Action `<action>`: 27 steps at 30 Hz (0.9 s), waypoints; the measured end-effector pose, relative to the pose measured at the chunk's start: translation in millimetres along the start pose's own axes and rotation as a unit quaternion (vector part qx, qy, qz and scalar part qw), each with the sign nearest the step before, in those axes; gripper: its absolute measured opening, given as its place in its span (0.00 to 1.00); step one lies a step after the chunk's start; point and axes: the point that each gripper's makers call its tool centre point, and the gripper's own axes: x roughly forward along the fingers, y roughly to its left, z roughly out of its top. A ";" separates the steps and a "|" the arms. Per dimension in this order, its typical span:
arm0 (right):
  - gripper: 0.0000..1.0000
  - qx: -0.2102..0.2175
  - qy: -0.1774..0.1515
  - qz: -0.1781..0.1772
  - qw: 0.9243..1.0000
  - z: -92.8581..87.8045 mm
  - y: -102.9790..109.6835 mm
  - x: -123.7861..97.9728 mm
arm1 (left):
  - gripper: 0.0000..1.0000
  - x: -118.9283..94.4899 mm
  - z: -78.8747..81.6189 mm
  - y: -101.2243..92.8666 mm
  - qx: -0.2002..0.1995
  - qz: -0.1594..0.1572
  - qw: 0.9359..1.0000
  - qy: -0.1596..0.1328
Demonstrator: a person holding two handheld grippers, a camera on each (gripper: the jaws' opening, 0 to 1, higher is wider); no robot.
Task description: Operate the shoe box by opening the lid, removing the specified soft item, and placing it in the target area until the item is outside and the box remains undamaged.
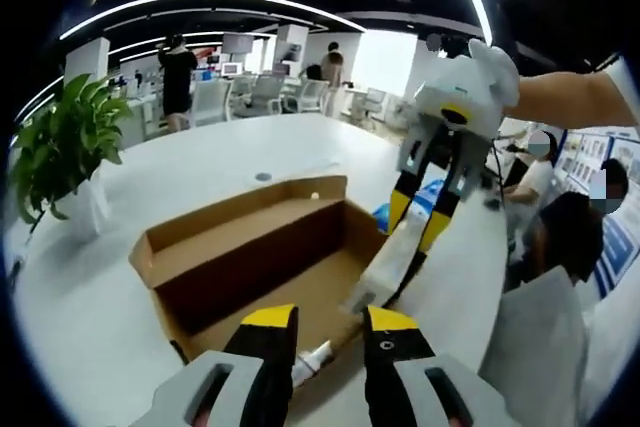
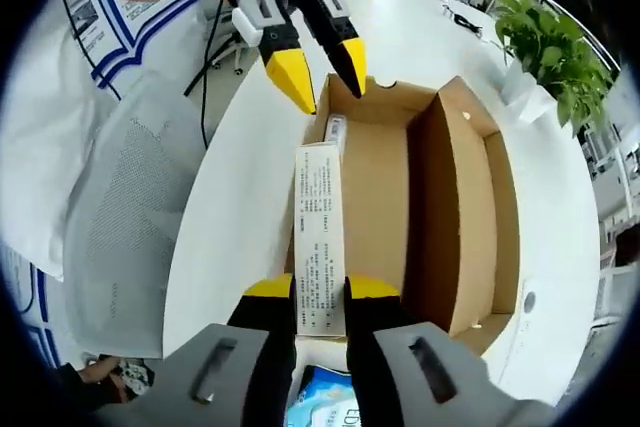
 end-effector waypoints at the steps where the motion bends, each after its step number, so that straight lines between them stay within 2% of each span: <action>1: 0.15 0.001 -0.001 -0.005 1.000 -0.9 -0.4 -5.7 | 0.26 0.4 0.4 -3.6 0.003 0.001 1.000 0.001; 9: 0.15 0.001 0.000 -0.019 1.000 -17.6 6.3 -38.5 | 0.26 2.6 10.2 -11.6 0.014 0.002 1.000 0.002; 15: 0.15 0.002 0.000 -0.031 1.000 -32.1 16.1 -62.4 | 0.26 3.3 17.4 -28.7 0.022 0.007 1.000 0.004; 19: 0.15 0.003 0.004 -0.038 0.999 -50.8 18.3 -77.8 | 0.26 4.9 21.3 -41.9 0.027 0.009 1.000 0.005; 27: 0.15 0.011 0.005 -0.052 0.999 -91.2 20.8 -104.8 | 0.27 10.3 26.8 -54.2 0.041 0.019 0.999 0.017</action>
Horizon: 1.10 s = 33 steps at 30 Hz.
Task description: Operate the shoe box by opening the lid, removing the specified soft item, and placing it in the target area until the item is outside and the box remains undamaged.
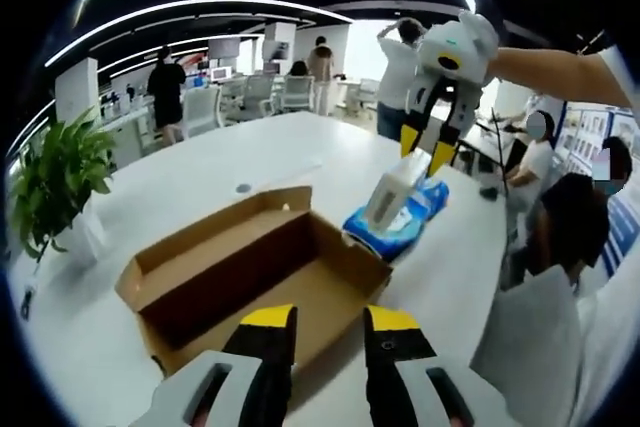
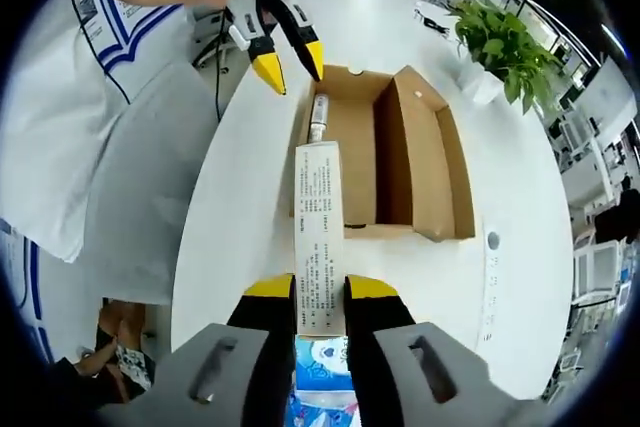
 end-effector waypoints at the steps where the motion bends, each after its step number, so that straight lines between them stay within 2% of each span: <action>1: 0.15 0.002 0.000 -0.002 1.000 -5.6 -0.6 -2.3 | 0.27 1.9 2.1 -3.0 0.000 0.001 1.000 0.001; 6: 0.15 0.012 0.002 -0.009 1.000 -36.2 -2.4 -14.0 | 0.27 9.1 5.0 -10.5 0.002 0.008 1.000 0.007; 15: 0.15 0.043 0.020 -0.020 0.999 -116.5 -21.9 -31.3 | 0.28 26.0 16.2 -27.4 -0.002 0.012 1.000 0.013; 22: 0.15 0.056 0.034 -0.025 0.998 -167.6 -35.2 -39.9 | 0.29 40.0 26.5 -36.1 -0.011 0.011 1.000 0.012; 27: 0.15 0.070 0.037 -0.030 0.996 -198.6 -45.1 -44.3 | 0.29 50.0 35.2 -43.5 -0.016 0.005 1.000 0.009; 33: 0.15 0.086 0.050 -0.031 0.995 -243.8 -56.1 -44.0 | 0.32 63.9 47.8 -52.9 -0.029 -0.018 0.999 -0.004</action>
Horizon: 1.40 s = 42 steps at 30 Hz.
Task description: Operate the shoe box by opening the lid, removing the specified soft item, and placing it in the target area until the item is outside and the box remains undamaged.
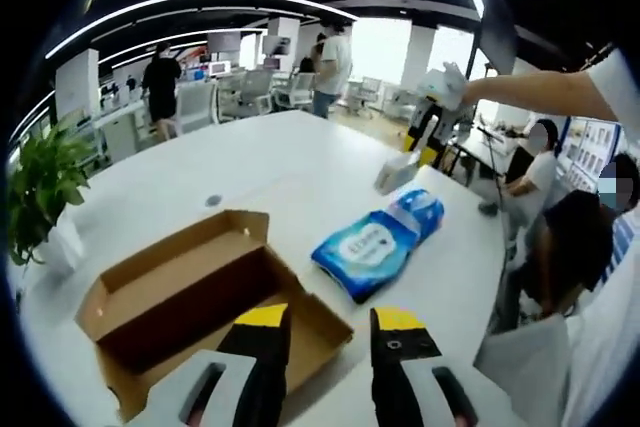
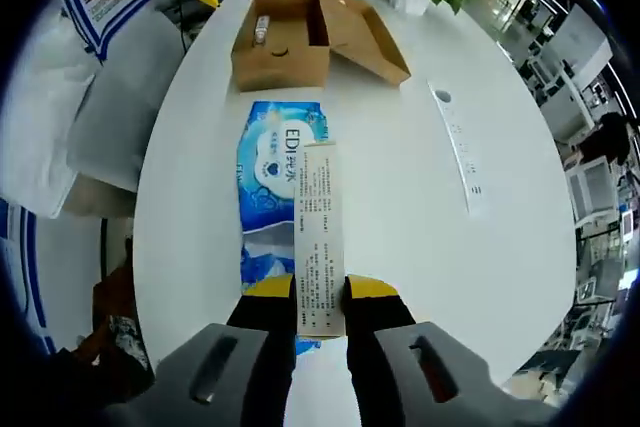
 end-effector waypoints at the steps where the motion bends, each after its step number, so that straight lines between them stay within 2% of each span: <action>1: 0.15 0.002 0.002 0.000 1.000 -5.6 -2.1 1.6 | 0.33 1.6 1.9 -0.1 -0.004 -0.005 1.000 -0.004; 4: 0.15 0.011 0.009 -0.001 1.000 -26.4 -10.4 9.2 | 0.37 7.7 8.3 -6.2 0.000 -0.018 1.000 -0.011; 10: 0.15 0.019 0.021 0.003 1.000 -55.4 -19.4 24.3 | 0.43 17.6 19.7 -22.6 0.015 -0.046 0.999 -0.021; 13: 0.15 0.021 0.025 0.006 0.999 -68.9 -22.8 32.2 | 0.44 20.3 23.2 -24.1 0.020 -0.052 0.998 -0.025; 18: 0.15 0.028 0.024 0.011 0.999 -84.1 -27.6 42.9 | 0.46 27.7 26.8 -41.7 0.023 -0.054 0.998 -0.023; 23: 0.15 0.031 0.019 0.015 0.999 -86.7 -27.1 50.0 | 0.46 35.3 25.8 -59.7 0.025 -0.058 0.998 -0.013; 29: 0.15 0.033 0.011 0.019 0.999 -86.4 -27.4 57.2 | 0.47 42.3 25.1 -67.6 0.030 -0.058 0.998 -0.005; 32: 0.15 0.032 0.009 0.020 0.999 -83.4 -24.2 59.2 | 0.47 42.4 23.0 -57.0 0.028 -0.058 0.998 -0.003; 42: 0.16 0.035 0.001 0.027 0.999 -87.4 -28.1 62.2 | 0.47 46.9 22.2 -55.9 0.027 -0.058 0.998 0.001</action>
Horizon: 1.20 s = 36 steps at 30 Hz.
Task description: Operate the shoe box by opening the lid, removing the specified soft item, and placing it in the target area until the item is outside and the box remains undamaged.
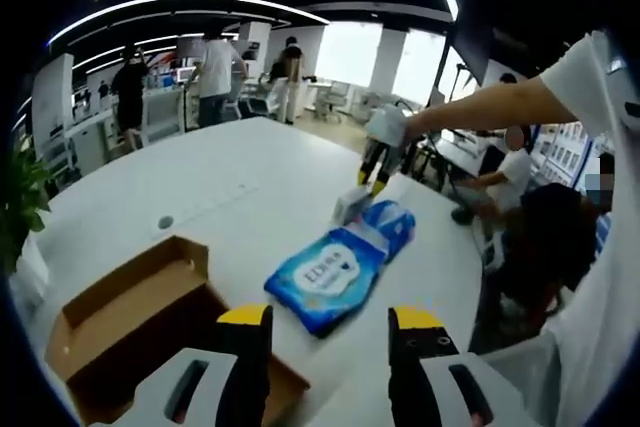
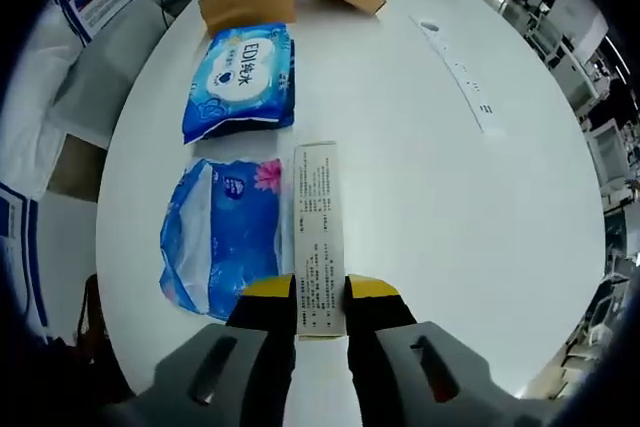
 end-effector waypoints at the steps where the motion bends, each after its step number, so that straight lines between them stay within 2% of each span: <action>1: 0.16 0.000 -0.001 0.000 1.000 -0.5 -0.2 0.5 | 0.46 0.7 -0.5 -0.2 0.000 0.000 1.000 0.002; 10: 0.17 0.018 -0.008 0.002 1.000 3.7 8.4 0.9 | 0.46 5.3 -2.1 4.9 -0.002 -0.007 1.000 0.004; 15: 0.17 0.028 -0.010 -0.001 1.000 1.6 5.7 0.6 | 0.46 5.2 -1.9 7.2 -0.003 -0.008 1.000 0.002; 20: 0.23 0.033 -0.009 -0.001 0.999 1.0 6.5 -0.8 | 0.46 3.9 -4.8 5.2 -0.004 -0.009 1.000 0.003; 26: 0.26 0.035 -0.011 -0.019 0.999 2.9 2.9 -9.5 | 0.46 0.0 -8.6 6.7 -0.006 -0.009 1.000 0.006; 29: 0.24 0.043 -0.026 -0.051 0.997 13.4 -1.7 -25.6 | 0.46 -6.4 -11.3 12.0 -0.002 -0.011 1.000 0.007; 30: 0.25 0.041 -0.032 -0.057 0.997 17.2 -0.8 -29.5 | 0.46 -7.3 -10.4 7.3 0.000 -0.012 1.000 0.007; 33: 0.26 0.036 -0.048 -0.061 0.996 28.8 7.0 -40.3 | 0.46 -13.1 -10.8 6.8 0.004 -0.013 1.000 0.007; 36: 0.27 0.028 -0.055 -0.064 0.996 44.1 24.8 -48.8 | 0.46 -22.8 -13.4 9.2 0.011 -0.014 1.000 0.011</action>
